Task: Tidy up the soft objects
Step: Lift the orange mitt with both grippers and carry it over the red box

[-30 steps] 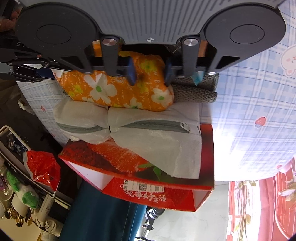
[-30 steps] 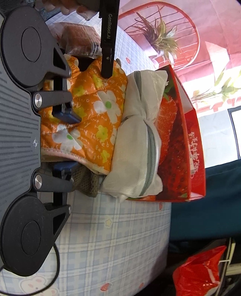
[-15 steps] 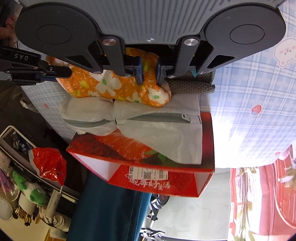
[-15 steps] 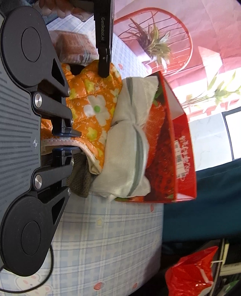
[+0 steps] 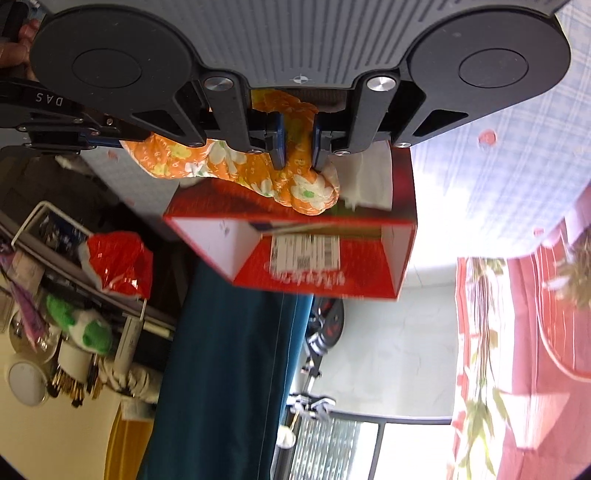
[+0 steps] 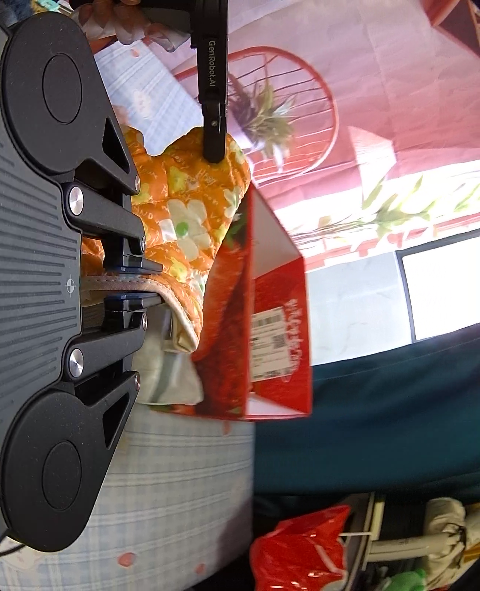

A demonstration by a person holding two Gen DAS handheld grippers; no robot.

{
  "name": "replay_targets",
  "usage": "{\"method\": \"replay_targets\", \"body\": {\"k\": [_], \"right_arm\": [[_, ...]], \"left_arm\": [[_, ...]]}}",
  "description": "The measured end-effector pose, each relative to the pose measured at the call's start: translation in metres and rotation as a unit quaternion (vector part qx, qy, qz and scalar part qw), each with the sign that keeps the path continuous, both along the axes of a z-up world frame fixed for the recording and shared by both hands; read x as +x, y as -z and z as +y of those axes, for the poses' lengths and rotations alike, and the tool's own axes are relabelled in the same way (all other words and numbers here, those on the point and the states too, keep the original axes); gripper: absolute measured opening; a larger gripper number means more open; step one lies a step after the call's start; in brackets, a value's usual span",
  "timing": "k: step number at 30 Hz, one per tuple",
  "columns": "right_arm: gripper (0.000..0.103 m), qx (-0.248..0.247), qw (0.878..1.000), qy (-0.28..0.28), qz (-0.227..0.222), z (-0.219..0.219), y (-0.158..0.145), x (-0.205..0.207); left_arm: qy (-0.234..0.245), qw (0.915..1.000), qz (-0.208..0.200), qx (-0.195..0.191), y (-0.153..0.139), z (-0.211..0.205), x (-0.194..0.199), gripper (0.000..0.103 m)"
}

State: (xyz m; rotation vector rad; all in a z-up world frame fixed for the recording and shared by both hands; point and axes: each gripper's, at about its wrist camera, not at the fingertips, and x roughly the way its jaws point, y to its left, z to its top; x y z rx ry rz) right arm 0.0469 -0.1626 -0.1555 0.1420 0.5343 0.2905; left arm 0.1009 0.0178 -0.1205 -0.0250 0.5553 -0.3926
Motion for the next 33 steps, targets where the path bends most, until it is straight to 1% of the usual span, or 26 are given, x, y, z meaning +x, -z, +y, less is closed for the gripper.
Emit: {"method": "replay_targets", "body": {"k": [11, 21, 27, 33], "right_arm": [[0.009, -0.014, 0.999, -0.01, -0.033, 0.002, -0.035, 0.018], [0.009, -0.031, 0.998, -0.018, -0.049, -0.002, -0.06, 0.046], [0.009, -0.039, 0.998, -0.023, -0.053, -0.002, -0.069, 0.068], [0.009, -0.044, 0.997, -0.024, -0.051, -0.005, -0.07, 0.092]], "left_arm": [[-0.004, 0.9998, -0.016, -0.008, -0.02, -0.001, 0.019, 0.015], [-0.001, 0.9992, -0.039, -0.012, -0.037, -0.007, 0.043, 0.015], [-0.001, 0.999, -0.045, -0.008, -0.041, -0.012, 0.063, 0.015], [-0.004, 0.9992, -0.04, -0.005, -0.041, -0.018, 0.087, 0.015]]}}
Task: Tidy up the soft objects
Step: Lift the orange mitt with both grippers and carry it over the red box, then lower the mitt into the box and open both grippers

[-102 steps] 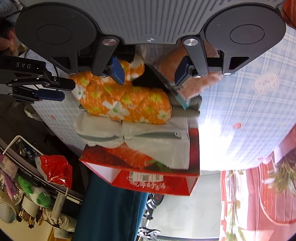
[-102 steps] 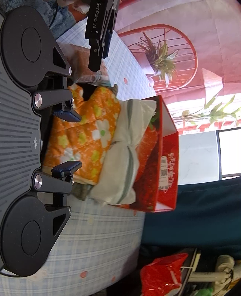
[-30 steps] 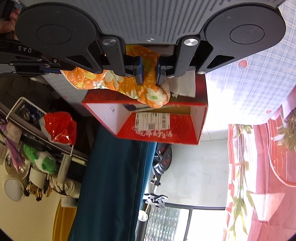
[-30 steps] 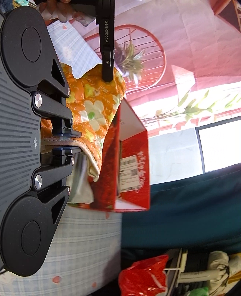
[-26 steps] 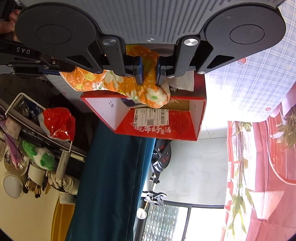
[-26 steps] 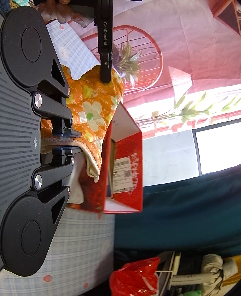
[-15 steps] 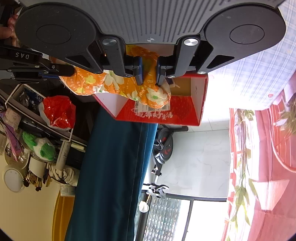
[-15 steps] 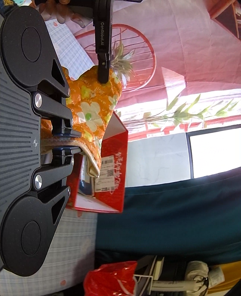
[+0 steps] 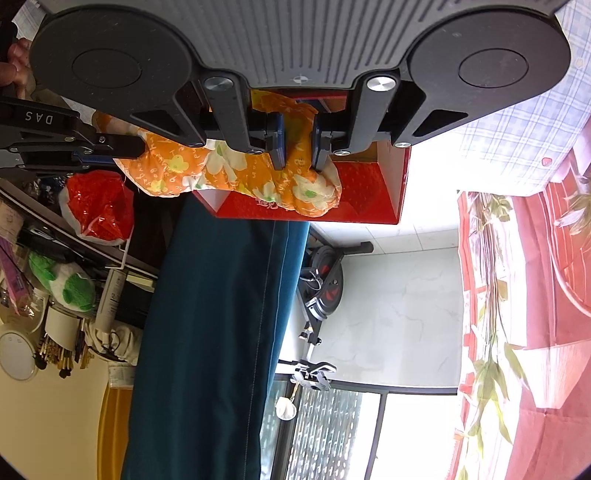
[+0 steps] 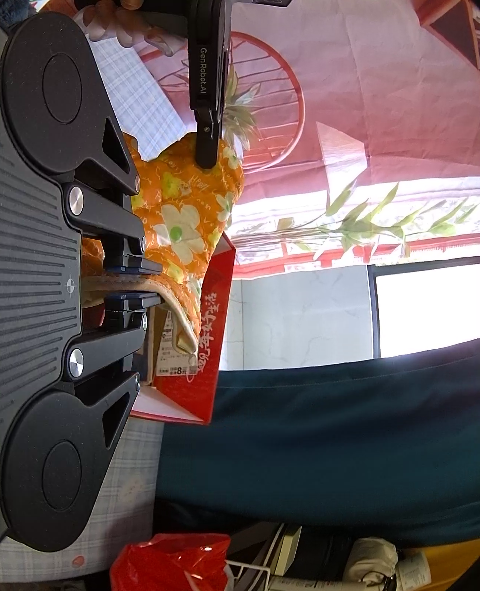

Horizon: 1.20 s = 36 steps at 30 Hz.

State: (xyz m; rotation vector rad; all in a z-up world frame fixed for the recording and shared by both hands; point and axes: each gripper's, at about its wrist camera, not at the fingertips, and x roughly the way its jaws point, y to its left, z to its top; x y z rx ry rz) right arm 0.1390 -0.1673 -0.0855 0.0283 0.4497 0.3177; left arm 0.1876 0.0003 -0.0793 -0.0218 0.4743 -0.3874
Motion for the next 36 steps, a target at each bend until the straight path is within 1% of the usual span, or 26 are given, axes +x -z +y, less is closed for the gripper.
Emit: {"method": "replay_targets", "body": {"k": [7, 15, 20, 25, 29, 32, 36], "right_arm": [[0.009, 0.005, 1.0, 0.003, 0.008, -0.007, 0.002, 0.034], [0.009, -0.011, 1.0, 0.012, 0.001, -0.008, -0.001, 0.084], [0.009, -0.025, 0.999, 0.024, 0.006, -0.004, 0.004, 0.113], [0.009, -0.032, 0.998, 0.034, 0.034, 0.001, 0.021, 0.133], [0.009, -0.029, 0.996, 0.04, 0.071, 0.005, 0.045, 0.145], [0.009, -0.022, 0.993, 0.047, 0.102, 0.008, 0.064, 0.15], [0.009, -0.026, 0.99, 0.056, 0.128, 0.012, 0.08, 0.152]], "left_arm": [[-0.008, 0.9998, 0.016, -0.005, 0.005, -0.001, 0.035, 0.015], [-0.027, 0.9996, 0.009, -0.009, 0.004, -0.003, 0.077, 0.015], [-0.034, 0.9994, 0.009, 0.004, 0.005, -0.011, 0.102, 0.015], [-0.032, 0.9986, 0.034, 0.027, 0.019, -0.019, 0.121, 0.015], [-0.029, 0.9963, 0.069, 0.044, 0.038, -0.022, 0.13, 0.015], [-0.028, 0.9941, 0.093, 0.049, 0.05, -0.022, 0.135, 0.015], [-0.022, 0.9917, 0.112, 0.06, 0.059, -0.021, 0.14, 0.016]]}}
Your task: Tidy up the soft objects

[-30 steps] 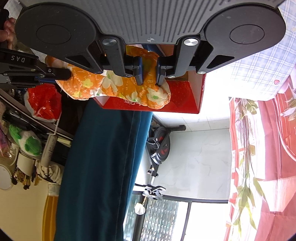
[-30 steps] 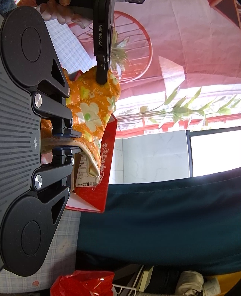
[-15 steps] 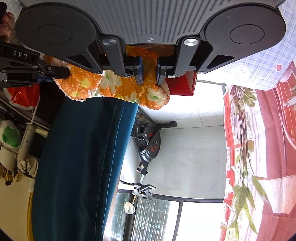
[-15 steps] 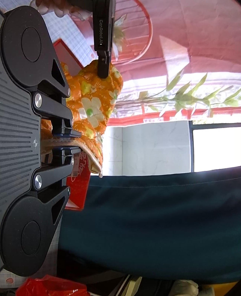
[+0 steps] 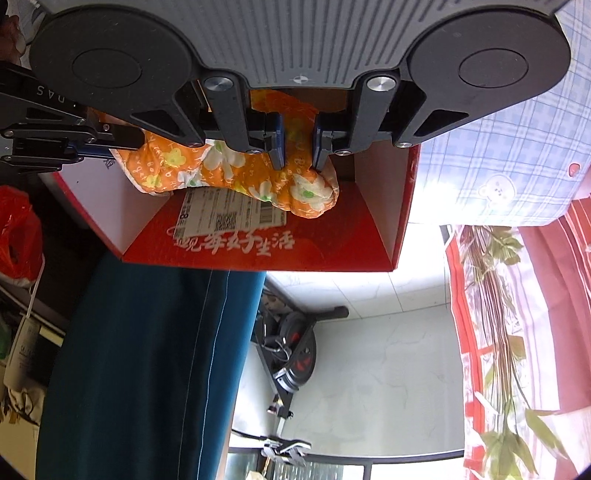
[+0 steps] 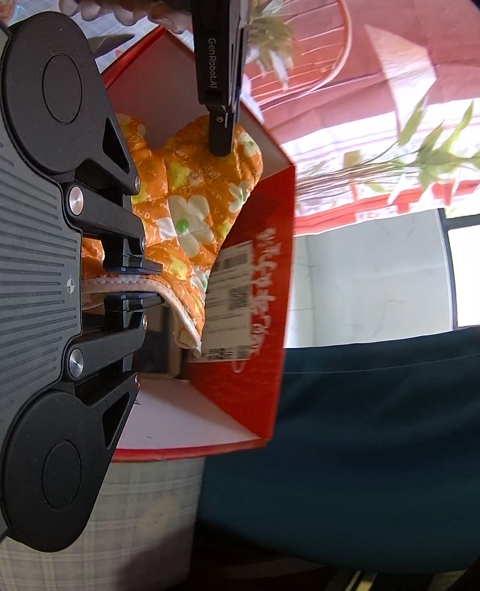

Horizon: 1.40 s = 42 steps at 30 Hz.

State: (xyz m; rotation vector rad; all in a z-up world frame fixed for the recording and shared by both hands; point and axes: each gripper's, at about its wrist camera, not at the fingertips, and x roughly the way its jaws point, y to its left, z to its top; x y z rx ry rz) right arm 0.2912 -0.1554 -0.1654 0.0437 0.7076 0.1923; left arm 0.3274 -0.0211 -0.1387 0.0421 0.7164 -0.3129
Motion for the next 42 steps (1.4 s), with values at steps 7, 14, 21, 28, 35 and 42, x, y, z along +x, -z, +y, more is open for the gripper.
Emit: {"method": "replay_targets", "body": {"k": [7, 14, 21, 28, 35, 42], "right_arm": [[0.009, -0.018, 0.999, 0.016, 0.025, -0.003, 0.008, 0.003], [0.015, -0.038, 0.998, 0.033, 0.038, -0.008, 0.008, 0.002], [0.037, -0.057, 0.998, 0.029, 0.016, -0.004, -0.004, -0.012], [0.074, -0.064, 0.998, 0.027, -0.007, -0.001, -0.025, -0.033], [0.102, -0.06, 0.998, 0.027, -0.021, 0.002, -0.039, -0.058], [0.102, -0.051, 0.998, 0.026, -0.03, 0.005, -0.046, -0.083]], "left_arm": [[0.003, 0.9999, 0.012, 0.004, 0.004, -0.001, 0.003, 0.039], [0.011, 0.9999, 0.006, 0.005, -0.001, -0.004, -0.005, 0.053], [0.015, 0.9998, -0.01, 0.004, -0.013, 0.001, -0.019, 0.076], [0.02, 0.9993, -0.025, 0.02, -0.022, 0.003, -0.037, 0.097], [0.021, 0.999, -0.033, 0.023, -0.032, 0.01, -0.061, 0.103], [0.017, 0.9986, -0.044, 0.024, -0.041, 0.017, -0.092, 0.103]]}}
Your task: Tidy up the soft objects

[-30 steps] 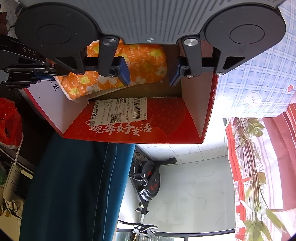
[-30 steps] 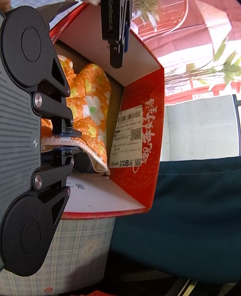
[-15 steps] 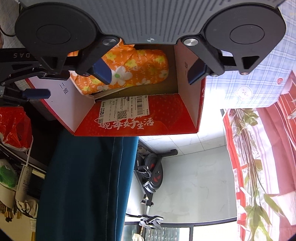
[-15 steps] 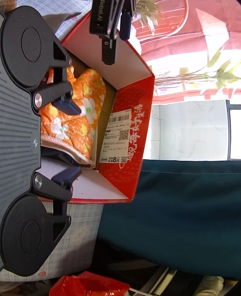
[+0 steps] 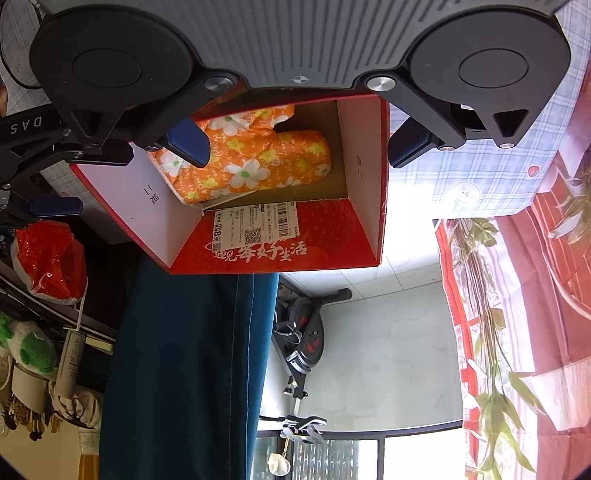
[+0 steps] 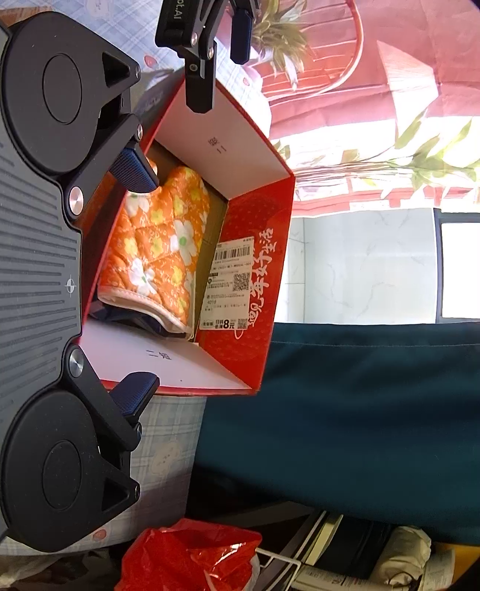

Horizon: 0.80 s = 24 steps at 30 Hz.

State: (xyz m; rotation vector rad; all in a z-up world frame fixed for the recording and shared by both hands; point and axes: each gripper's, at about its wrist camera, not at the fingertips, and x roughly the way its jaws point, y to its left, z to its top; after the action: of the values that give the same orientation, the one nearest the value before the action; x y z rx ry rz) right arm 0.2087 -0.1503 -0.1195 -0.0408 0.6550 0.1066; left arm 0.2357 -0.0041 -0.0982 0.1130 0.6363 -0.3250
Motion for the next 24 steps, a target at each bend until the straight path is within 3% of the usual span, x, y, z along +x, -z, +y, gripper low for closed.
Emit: {"method": "replay_targets", "body": {"k": [14, 24], "right_arm": [[0.102, 0.024, 0.999, -0.012, -0.025, 0.0, -0.008, -0.054], [0.102, 0.039, 0.998, -0.038, -0.035, -0.003, 0.006, -0.116]], "left_arm": [[-0.015, 0.9996, -0.022, -0.003, -0.01, 0.011, -0.065, 0.103], [0.009, 0.9999, 0.004, -0.007, 0.012, 0.021, -0.124, 0.103]]}}
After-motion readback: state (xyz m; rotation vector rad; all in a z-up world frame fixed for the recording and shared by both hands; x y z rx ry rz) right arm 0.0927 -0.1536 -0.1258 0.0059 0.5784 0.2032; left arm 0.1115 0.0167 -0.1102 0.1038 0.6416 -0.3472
